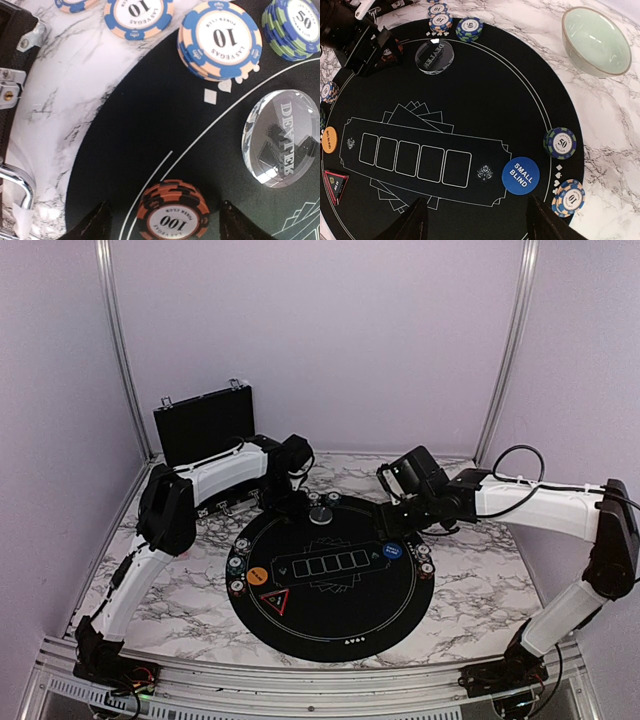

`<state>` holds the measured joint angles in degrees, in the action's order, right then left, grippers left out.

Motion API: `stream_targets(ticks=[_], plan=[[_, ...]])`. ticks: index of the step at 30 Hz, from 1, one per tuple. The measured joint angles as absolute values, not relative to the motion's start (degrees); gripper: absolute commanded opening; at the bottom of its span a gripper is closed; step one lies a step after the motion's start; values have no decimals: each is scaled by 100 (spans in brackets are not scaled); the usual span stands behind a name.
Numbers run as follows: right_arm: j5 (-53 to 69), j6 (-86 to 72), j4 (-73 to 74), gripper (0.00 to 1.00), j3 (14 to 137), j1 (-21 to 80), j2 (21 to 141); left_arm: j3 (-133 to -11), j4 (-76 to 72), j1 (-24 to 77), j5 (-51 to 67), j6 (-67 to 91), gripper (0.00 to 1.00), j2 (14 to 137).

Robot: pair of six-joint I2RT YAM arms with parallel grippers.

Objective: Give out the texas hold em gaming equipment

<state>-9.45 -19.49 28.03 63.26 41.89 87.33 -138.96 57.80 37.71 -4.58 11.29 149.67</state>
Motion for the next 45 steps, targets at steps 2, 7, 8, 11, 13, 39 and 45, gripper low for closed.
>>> stream_targets(ticks=[2,7,8,11,13,39,45], plan=[[-939,-1949,2816,65,6392,4191,8746,-13896,5800,3743,-464,1135,79,14908],[-934,-1949,2845,65,6724,4296,8960,-13686,5767,3677,-462,1175,86,14315],[-934,-1949,2845,65,6820,4338,9045,-13570,5756,3664,-458,1181,86,14112],[-950,-1946,2877,65,7188,4482,9393,-12844,5478,3588,-449,1288,87,13166],[-954,-1942,2906,65,7470,4578,9679,-12197,5196,3492,-429,1363,88,12433],[-917,-1190,4014,70,12892,4930,14230,-5627,2687,2292,-808,1916,89,6812],[-926,-1160,4034,70,13047,4928,14497,-5487,2681,2281,-908,1796,89,6713]])
